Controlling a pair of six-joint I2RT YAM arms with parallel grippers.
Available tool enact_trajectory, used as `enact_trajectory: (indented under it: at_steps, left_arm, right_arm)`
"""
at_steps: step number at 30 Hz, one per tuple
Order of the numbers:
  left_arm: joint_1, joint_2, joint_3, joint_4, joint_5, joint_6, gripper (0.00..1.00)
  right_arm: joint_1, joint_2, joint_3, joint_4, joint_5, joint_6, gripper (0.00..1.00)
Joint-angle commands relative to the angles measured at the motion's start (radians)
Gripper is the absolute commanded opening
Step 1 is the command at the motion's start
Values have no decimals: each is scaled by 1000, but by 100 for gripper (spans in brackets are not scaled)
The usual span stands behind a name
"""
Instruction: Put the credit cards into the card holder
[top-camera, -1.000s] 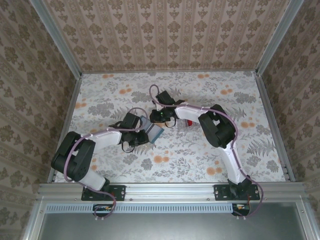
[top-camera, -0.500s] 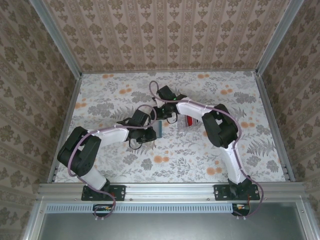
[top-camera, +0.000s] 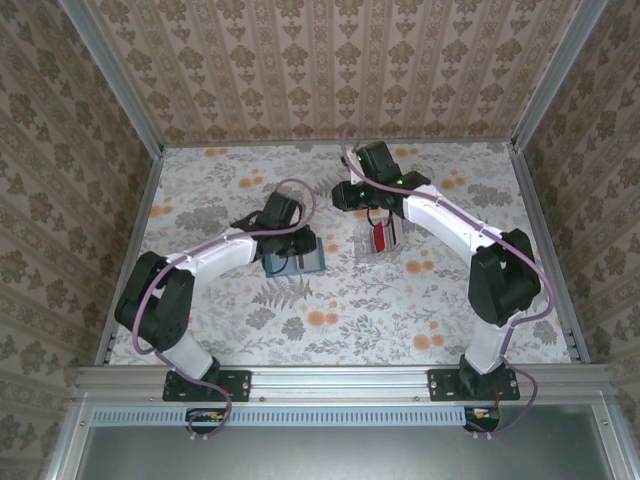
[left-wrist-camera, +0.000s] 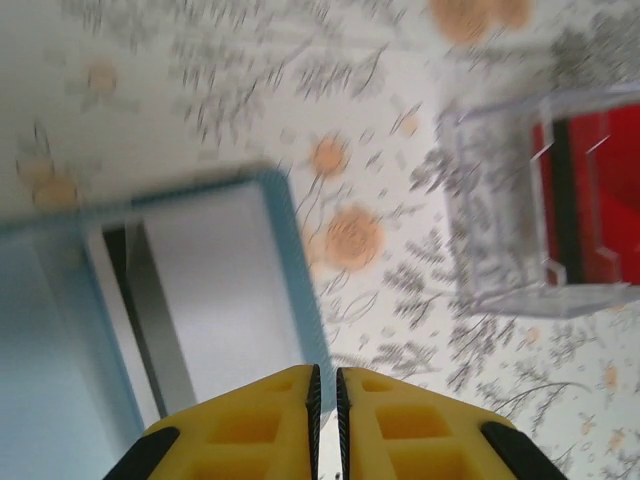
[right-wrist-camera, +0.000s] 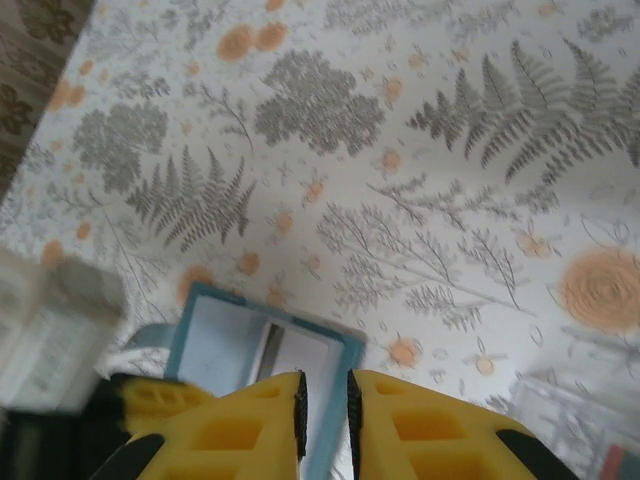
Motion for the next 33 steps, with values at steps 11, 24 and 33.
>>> enact_trajectory:
  at_steps: [11, 24, 33]
  left_arm:
    - [28, 154, 179, 43, 39, 54, 17]
    - [-14, 253, 210, 163, 30, -11, 18]
    - [-49, 302, 249, 195, 30, -30, 19]
  right_arm:
    - [-52, -215, -335, 142, 139, -20, 24]
    - [-69, -329, -540, 335, 220, 19, 28]
    - [-120, -331, -559, 344, 184, 74, 31]
